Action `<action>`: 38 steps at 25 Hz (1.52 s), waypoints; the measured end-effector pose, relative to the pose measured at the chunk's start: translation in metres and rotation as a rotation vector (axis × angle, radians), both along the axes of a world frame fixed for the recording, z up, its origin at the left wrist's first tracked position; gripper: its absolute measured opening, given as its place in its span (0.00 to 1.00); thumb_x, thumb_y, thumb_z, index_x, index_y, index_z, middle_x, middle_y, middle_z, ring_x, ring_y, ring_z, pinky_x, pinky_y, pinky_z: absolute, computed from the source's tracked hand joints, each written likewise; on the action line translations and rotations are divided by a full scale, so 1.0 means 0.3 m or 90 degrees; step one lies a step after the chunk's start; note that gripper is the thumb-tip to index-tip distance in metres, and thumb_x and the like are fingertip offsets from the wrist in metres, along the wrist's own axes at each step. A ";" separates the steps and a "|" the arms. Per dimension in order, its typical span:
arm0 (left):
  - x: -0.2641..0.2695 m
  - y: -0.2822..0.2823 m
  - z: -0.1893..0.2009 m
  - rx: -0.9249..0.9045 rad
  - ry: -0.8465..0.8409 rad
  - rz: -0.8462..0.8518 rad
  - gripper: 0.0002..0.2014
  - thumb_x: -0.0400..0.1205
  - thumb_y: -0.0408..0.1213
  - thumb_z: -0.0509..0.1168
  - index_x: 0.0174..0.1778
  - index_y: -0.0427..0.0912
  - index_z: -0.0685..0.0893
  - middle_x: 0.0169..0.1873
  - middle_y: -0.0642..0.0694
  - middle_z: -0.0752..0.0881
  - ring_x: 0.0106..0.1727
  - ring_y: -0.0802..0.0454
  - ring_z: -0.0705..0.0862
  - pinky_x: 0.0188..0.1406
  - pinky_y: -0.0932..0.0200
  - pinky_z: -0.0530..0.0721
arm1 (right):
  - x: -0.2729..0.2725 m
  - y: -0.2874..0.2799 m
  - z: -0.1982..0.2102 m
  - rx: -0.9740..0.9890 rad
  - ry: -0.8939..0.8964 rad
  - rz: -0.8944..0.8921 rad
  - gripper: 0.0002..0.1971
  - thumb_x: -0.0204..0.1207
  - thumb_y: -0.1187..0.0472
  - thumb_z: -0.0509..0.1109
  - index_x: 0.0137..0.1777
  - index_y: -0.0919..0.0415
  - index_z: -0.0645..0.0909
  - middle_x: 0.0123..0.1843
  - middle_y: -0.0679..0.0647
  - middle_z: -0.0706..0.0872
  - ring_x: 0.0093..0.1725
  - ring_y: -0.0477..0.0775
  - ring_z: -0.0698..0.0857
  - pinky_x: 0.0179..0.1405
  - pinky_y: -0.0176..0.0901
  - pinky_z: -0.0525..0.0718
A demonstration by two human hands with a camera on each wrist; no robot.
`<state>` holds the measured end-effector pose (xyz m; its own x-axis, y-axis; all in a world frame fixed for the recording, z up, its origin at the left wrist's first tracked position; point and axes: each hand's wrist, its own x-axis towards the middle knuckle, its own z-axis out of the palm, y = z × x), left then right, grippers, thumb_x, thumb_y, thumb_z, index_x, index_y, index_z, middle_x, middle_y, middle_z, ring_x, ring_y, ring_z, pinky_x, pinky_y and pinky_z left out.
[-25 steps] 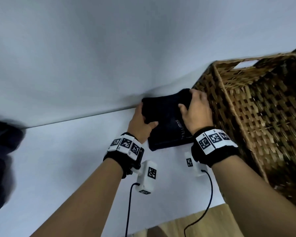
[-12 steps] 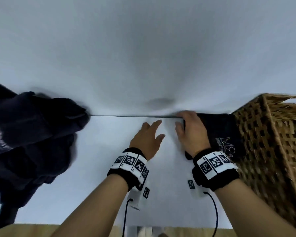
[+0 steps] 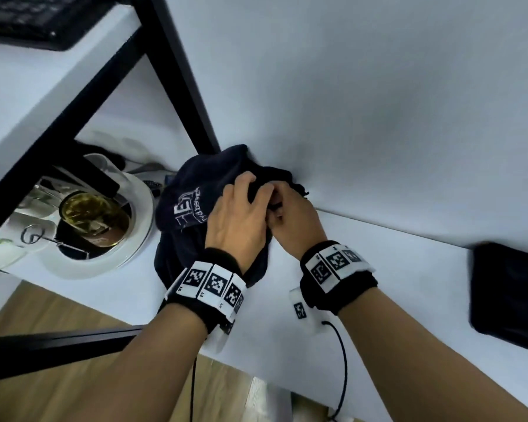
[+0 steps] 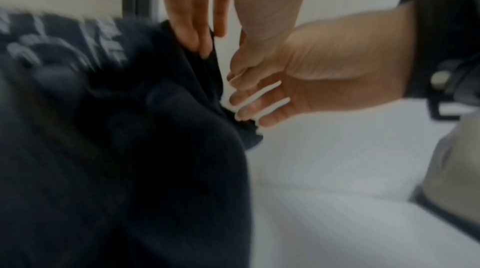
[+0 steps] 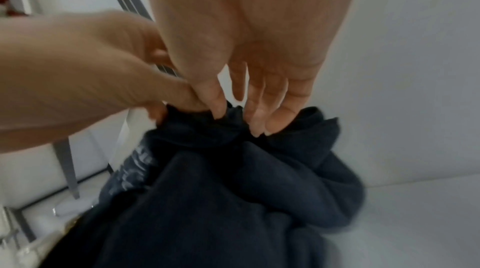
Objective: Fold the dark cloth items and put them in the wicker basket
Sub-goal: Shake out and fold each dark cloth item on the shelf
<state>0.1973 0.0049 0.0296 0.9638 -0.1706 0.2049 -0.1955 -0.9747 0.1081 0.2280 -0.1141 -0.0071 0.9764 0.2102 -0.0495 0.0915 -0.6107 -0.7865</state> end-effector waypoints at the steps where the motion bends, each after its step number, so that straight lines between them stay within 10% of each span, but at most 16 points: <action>1: 0.007 0.030 0.011 0.025 -0.026 0.030 0.25 0.71 0.32 0.67 0.66 0.42 0.79 0.64 0.35 0.76 0.52 0.36 0.78 0.45 0.43 0.76 | 0.008 0.026 0.006 0.040 -0.001 -0.016 0.23 0.74 0.62 0.67 0.70 0.53 0.72 0.58 0.51 0.84 0.52 0.53 0.84 0.52 0.46 0.82; 9: 0.053 0.139 0.123 -0.112 -0.019 0.057 0.08 0.74 0.30 0.71 0.48 0.38 0.84 0.43 0.40 0.85 0.47 0.36 0.80 0.43 0.45 0.77 | 0.024 0.078 0.149 0.030 -0.093 -0.038 0.11 0.75 0.52 0.72 0.51 0.60 0.83 0.44 0.53 0.87 0.43 0.53 0.84 0.48 0.52 0.83; 13: 0.062 0.084 0.390 -0.353 -0.082 0.000 0.05 0.77 0.36 0.70 0.48 0.43 0.85 0.41 0.54 0.83 0.46 0.52 0.75 0.45 0.64 0.67 | -0.009 -0.030 0.458 0.125 -0.183 -0.095 0.10 0.77 0.54 0.72 0.55 0.55 0.83 0.47 0.46 0.88 0.45 0.42 0.85 0.45 0.32 0.80; 19: 0.040 -0.065 0.732 -0.585 0.031 -0.127 0.03 0.74 0.41 0.74 0.39 0.47 0.89 0.33 0.52 0.87 0.33 0.51 0.81 0.41 0.58 0.80 | -0.199 -0.293 0.847 0.100 -0.118 -0.095 0.10 0.74 0.58 0.76 0.38 0.51 0.76 0.31 0.42 0.75 0.31 0.41 0.74 0.38 0.30 0.75; 22: -0.016 -0.170 0.815 -0.589 0.039 -0.146 0.03 0.76 0.40 0.72 0.44 0.50 0.87 0.37 0.53 0.86 0.34 0.56 0.80 0.46 0.59 0.81 | -0.276 -0.380 0.967 0.235 -0.053 -0.166 0.10 0.75 0.62 0.73 0.37 0.57 0.75 0.30 0.50 0.74 0.32 0.52 0.73 0.33 0.44 0.74; 25: -0.160 -0.276 0.887 -0.555 0.039 -0.193 0.11 0.77 0.50 0.71 0.48 0.49 0.82 0.39 0.52 0.85 0.34 0.58 0.80 0.39 0.70 0.79 | -0.350 -0.451 1.049 0.300 -0.043 -0.254 0.11 0.75 0.64 0.72 0.35 0.56 0.74 0.29 0.52 0.76 0.25 0.49 0.73 0.24 0.38 0.69; 28: -0.319 -0.377 0.911 -0.495 0.232 -0.275 0.20 0.72 0.58 0.72 0.45 0.46 0.78 0.34 0.48 0.87 0.36 0.52 0.86 0.42 0.55 0.86 | -0.417 -0.516 1.099 0.347 -0.064 -0.315 0.12 0.75 0.66 0.72 0.34 0.57 0.73 0.30 0.56 0.78 0.26 0.52 0.75 0.25 0.39 0.73; 38: -0.413 -0.439 0.929 -0.679 0.323 -0.206 0.06 0.76 0.24 0.70 0.34 0.36 0.82 0.26 0.43 0.81 0.34 0.45 0.82 0.41 0.51 0.89 | -0.619 -0.721 1.156 0.404 -0.079 -0.353 0.14 0.77 0.70 0.69 0.34 0.59 0.70 0.32 0.60 0.81 0.24 0.54 0.83 0.28 0.46 0.86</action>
